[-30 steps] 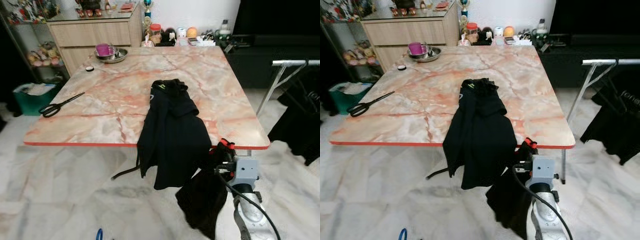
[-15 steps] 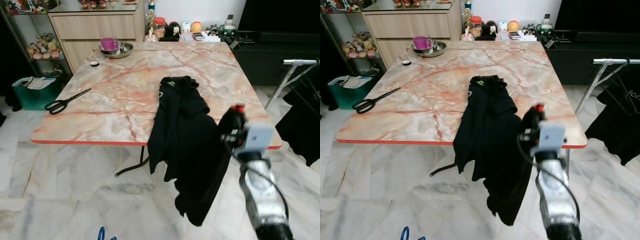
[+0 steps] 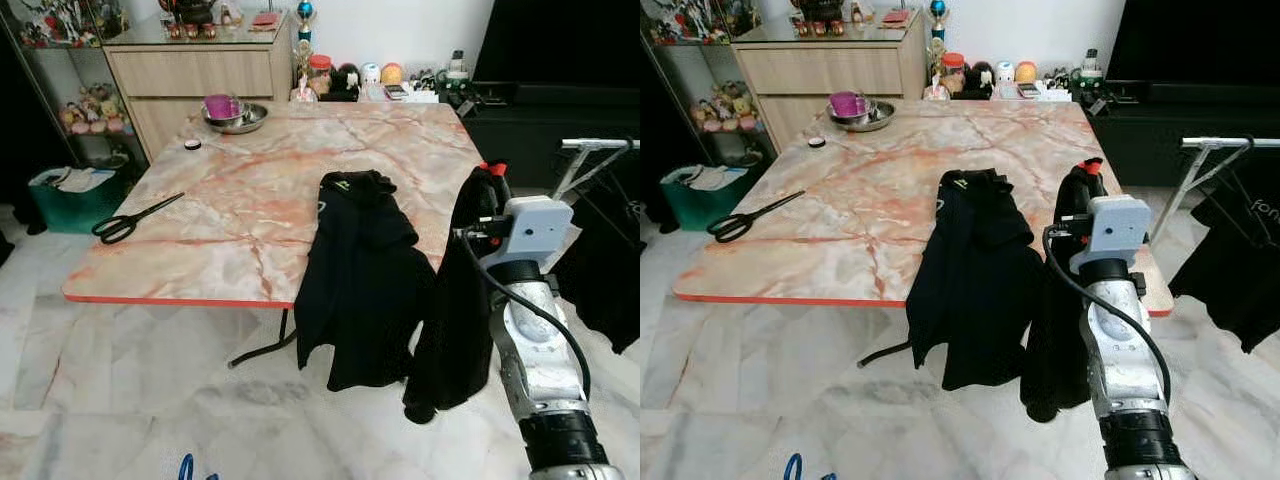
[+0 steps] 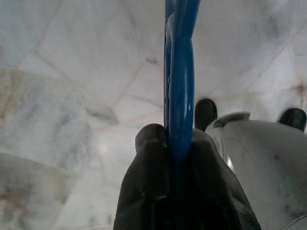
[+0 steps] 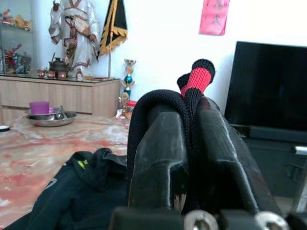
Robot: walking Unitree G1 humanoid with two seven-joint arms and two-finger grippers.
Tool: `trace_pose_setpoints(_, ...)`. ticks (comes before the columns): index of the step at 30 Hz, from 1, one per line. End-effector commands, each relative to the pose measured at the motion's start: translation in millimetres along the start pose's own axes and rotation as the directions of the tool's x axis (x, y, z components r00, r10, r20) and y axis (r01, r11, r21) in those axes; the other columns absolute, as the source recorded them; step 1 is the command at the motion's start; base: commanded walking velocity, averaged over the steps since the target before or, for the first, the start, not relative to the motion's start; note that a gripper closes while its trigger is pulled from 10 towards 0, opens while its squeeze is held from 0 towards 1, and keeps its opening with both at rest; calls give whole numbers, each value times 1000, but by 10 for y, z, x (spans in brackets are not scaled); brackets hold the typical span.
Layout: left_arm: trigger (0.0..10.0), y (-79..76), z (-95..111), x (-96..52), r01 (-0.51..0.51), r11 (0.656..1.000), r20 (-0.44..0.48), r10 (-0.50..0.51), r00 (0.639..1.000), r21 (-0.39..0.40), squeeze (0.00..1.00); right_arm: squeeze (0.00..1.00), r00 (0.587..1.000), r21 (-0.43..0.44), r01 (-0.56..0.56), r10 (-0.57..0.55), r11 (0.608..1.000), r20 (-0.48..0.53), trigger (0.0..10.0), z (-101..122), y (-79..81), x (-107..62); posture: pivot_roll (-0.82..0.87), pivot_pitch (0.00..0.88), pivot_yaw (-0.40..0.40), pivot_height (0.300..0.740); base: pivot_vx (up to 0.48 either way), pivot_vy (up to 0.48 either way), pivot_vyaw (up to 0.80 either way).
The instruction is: Hang hanger
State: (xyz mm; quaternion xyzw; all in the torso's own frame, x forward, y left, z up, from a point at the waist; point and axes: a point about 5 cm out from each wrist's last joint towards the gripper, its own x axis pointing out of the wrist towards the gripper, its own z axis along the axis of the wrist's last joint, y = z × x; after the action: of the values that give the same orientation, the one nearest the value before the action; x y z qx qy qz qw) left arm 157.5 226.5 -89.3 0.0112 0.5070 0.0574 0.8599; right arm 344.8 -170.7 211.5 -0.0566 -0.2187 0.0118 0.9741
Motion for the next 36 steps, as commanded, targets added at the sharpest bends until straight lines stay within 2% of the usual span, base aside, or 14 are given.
trace_pose_setpoints(1,10000,-54,10,7,14,1000,-1,-14,1000,19,0,0,999,-13,11,-11,1000,35,10000,99,-58,39,111,60,22,740,458,0,0)
trace_pose_setpoints(9,10000,-155,43,19,28,999,3,-28,1000,20,0,0,997,-21,-19,21,1000,80,10000,225,-38,172,108,70,26,740,455,0,0)
trace_pose_setpoints(13,10000,-367,53,31,45,999,2,-45,999,26,0,0,981,-16,-35,37,999,189,10000,660,-127,615,96,69,32,740,458,0,0)
trace_pose_setpoints(15,10000,-381,52,31,46,999,1,-47,999,26,0,0,981,-10,-36,37,999,192,10000,690,-136,646,96,69,32,740,458,0,0)
trace_pose_setpoints(18,10000,-510,-12,24,56,998,-7,-55,998,25,0,0,974,-29,-54,59,998,217,10000,882,-172,858,91,62,23,740,458,0,0)
trace_pose_setpoints(21,10000,-564,-52,17,59,998,-13,-59,998,24,0,0,985,-53,-37,46,998,169,10000,795,-194,880,97,63,19,740,456,0,0)
trace_pose_setpoints(22,10000,-599,-74,13,60,998,-17,-60,998,27,0,0,995,-39,-23,27,999,98,10000,619,-190,844,98,68,20,740,458,0,0)
trace_pose_setpoints(24,10000,-619,-87,10,60,998,-20,-60,998,29,0,0,998,-30,-24,26,999,50,10000,482,-174,797,98,70,20,740,454,0,0)
trace_pose_setpoints(26,10000,-672,-115,4,66,997,-31,-65,997,42,0,0,991,-51,-42,36,998,-127,10000,27,-127,552,98,78,20,740,193,0,0)
trace_pose_setpoints(28,10000,-700,-124,1,75,997,-31,-74,997,32,0,0,978,-39,-32,23,999,-209,10000,-179,-128,422,98,79,20,740,0,0,0)
trace_pose_setpoints(29,10000,-711,-122,1,75,996,-32,-73,997,39,0,0,962,-22,-24,17,999,-272,10000,-347,-131,284,98,80,20,740,0,0,0)
trace_pose_setpoints(32,10000,-716,-121,1,72,996,-34,-71,997,44,0,0,943,32,3,8,999,-332,10000,-557,-127,-9,95,84,21,740,0,0,0)
trace_pose_setpoints(35,10000,-702,-127,1,74,996,-36,-72,997,47,0,0,928,44,0,16,999,-373,10000,-662,-112,-227,82,87,24,740,0,0,0)
trace_pose_setpoints(36,10000,-702,-127,1,74,996,-36,-72,997,47,0,0,928,44,0,16,999,-373,10000,-662,-112,-227,82,87,24,740,0,0,0)
